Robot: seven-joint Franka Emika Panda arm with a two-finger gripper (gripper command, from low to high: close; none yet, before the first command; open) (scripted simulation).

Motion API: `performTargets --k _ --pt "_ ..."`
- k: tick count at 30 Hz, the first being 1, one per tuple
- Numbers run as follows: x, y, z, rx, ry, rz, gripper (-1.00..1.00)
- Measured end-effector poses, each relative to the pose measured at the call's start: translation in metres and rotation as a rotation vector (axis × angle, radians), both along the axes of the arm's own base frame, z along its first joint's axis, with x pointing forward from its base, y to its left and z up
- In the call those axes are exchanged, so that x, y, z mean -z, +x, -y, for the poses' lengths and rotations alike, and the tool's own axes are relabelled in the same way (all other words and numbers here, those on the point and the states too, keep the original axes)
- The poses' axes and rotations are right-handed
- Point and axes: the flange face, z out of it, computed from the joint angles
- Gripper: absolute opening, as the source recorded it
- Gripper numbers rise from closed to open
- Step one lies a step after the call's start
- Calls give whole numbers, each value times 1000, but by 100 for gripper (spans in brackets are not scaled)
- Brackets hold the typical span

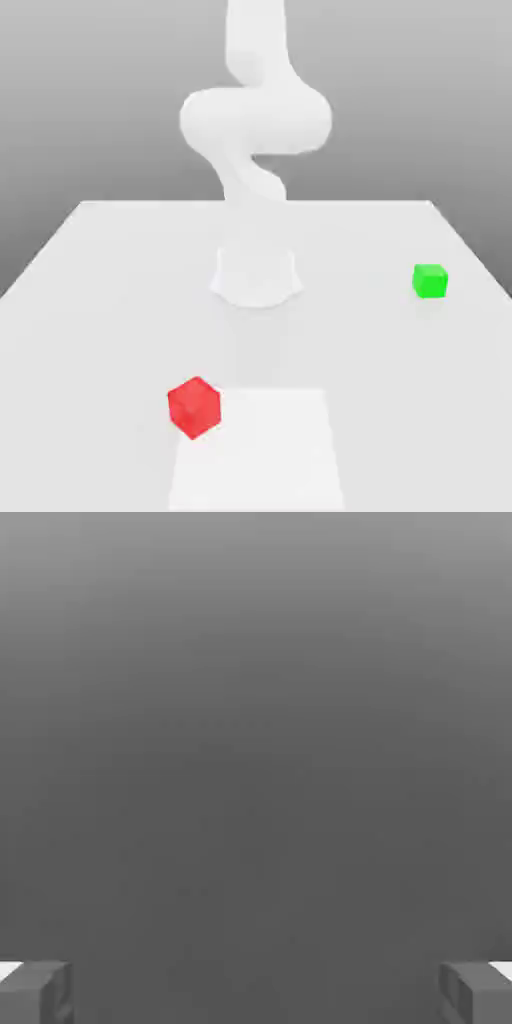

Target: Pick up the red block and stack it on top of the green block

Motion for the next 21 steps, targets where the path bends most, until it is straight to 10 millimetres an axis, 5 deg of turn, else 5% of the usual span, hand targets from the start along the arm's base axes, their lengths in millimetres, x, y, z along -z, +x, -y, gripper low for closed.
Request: performTargets --k 5,10,15,21 --pt "113 48 18 168 20 -167 0" --pt "225 62 46 328 71 -323 0" --pt "331 46 71 481 153 -471 0" --pt "435 -2 83 657 289 -634 0"
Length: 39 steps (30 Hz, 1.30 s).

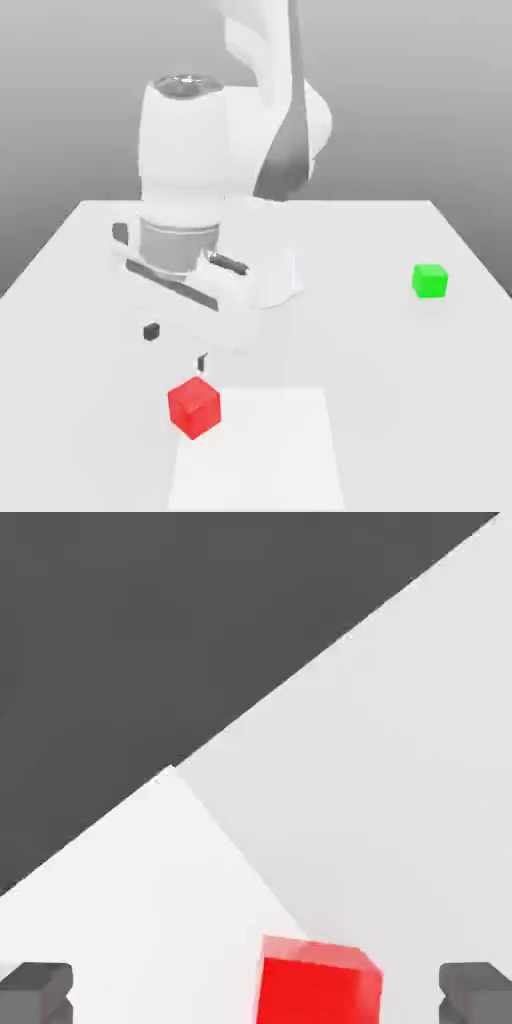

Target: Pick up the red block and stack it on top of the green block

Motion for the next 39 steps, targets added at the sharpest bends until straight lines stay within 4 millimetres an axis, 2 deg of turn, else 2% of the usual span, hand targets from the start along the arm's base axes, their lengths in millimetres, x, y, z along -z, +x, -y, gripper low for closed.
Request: performTargets --k 2,12,13,20,30,32,33,36,39 --pt "18 -7 1 31 20 -16 0" --pt "79 -10 -1 37 26 -23 0" --pt "83 -10 -1 37 26 -25 -100" --pt "82 -10 -1 37 25 -23 -100" --pt "26 -8 -1 37 25 -20 -100" --pt "25 -13 -4 10 32 -46 -100" --pt "30 -14 -17 -49 41 -76 -100" --pt "50 -22 -106 -379 62 -173 -100" --pt "66 -45 -165 -653 87 -266 -100"
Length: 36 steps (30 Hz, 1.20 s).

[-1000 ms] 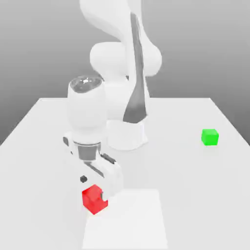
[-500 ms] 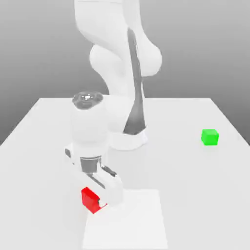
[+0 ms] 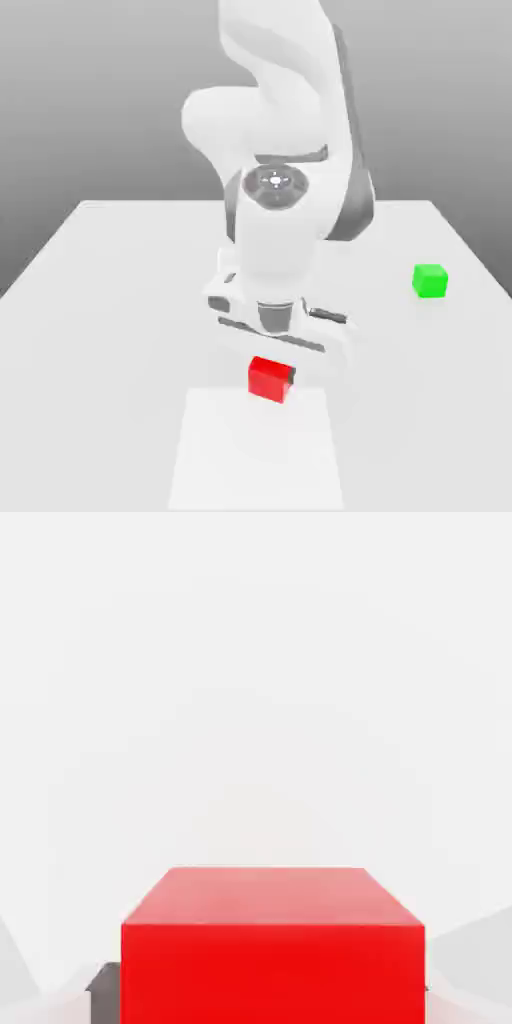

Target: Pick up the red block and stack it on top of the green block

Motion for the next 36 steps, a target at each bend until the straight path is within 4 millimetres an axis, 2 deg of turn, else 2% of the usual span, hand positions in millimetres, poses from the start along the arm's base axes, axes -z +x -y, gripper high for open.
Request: performTargets --k 6,11,16,22,24,27,29,30,36 --pt "11 -64 -99 -520 60 -111 -100" --pt "2 -130 -164 -955 109 -144 -100" --pt "-23 -232 -226 -1516 163 -112 -100" --pt "-71 -316 -260 -2052 248 87 -100" --pt "-65 -327 -264 -2117 259 120 -100" --pt "-46 -329 -265 -2136 257 129 -100" --pt "-46 -329 -265 -2136 257 128 -100" --pt "-46 -329 -265 -2136 257 127 100" --pt "-46 -329 -265 -2136 257 127 100"
